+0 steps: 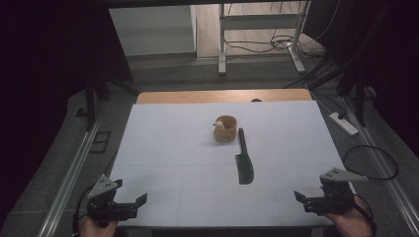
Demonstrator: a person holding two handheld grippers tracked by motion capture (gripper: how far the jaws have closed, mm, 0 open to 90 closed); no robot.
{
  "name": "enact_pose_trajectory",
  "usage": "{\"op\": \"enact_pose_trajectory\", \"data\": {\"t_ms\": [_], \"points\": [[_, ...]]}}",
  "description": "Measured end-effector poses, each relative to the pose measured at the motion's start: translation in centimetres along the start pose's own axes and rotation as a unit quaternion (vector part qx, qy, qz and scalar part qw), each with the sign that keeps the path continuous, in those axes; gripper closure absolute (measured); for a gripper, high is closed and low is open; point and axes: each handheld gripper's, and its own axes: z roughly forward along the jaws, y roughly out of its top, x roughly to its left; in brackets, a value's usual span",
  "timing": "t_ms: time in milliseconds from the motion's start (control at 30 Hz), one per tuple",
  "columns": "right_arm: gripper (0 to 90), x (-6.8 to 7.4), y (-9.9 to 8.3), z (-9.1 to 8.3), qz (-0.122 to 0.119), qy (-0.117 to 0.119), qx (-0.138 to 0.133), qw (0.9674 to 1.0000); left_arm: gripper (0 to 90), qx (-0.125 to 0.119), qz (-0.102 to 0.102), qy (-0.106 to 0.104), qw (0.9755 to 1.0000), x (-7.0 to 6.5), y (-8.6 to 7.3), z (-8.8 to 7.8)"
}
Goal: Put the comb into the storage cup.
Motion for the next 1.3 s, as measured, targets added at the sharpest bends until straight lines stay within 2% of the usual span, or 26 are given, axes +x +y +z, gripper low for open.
{"op": "enact_pose_trajectory", "data": {"t_ms": [400,600,733,933,1100,1300], "points": [[0.0,0.1,0.7,0.4,-0.014,0.017,-0.005,0.9998,0.0,0.003,-0.001,-0.014,0.9999,0.2,-0.1,0.1],[0.0,0.1,1.2,0.8,-0.021,0.045,-0.006,0.9988,0.3,-0.003,-0.010,-0.024,0.9996,0.5,-0.1,0.0],[0.0,0.1,1.8,1.1,-0.013,0.061,-0.004,0.9980,0.7,0.000,-0.007,-0.024,0.9997,0.4,-0.1,0.1],[0.0,0.2,2.6,1.5,-0.018,0.062,-0.017,0.9978,0.9,0.001,-0.006,-0.024,0.9997,0.4,-0.1,0.1],[0.0,0.1,3.1,2.1,-0.013,0.070,-0.014,0.9974,1.3,0.002,-0.006,-0.025,0.9997,0.4,-0.1,0.2],[0.0,0.2,3.6,2.5,-0.020,0.073,-0.007,0.9971,1.5,0.002,-0.004,-0.027,0.9996,0.4,-0.1,0.2]]}}
